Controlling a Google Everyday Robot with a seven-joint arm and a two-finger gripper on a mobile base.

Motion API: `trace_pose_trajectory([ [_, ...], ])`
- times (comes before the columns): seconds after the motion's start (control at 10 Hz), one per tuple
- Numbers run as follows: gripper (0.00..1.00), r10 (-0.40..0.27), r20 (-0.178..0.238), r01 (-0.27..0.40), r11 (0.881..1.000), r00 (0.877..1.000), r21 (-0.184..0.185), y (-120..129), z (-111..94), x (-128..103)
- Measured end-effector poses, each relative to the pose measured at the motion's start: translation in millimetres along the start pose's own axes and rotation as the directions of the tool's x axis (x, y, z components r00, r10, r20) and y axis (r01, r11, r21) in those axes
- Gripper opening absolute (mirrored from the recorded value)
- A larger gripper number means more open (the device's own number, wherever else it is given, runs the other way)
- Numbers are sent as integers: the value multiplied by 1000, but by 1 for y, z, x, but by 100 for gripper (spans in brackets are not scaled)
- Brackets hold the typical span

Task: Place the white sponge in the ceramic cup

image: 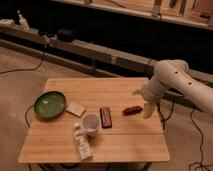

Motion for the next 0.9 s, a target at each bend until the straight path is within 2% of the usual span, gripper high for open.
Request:
trace_pose_trajectory([
  [0.4,78,-7,-3,7,1000,1000,4,-3,0,-1],
  [0.6,78,-77,-6,77,997,997,20,-21,1,-20],
  [0.9,78,-219,-28,220,975,975,35,-44,7,-49],
])
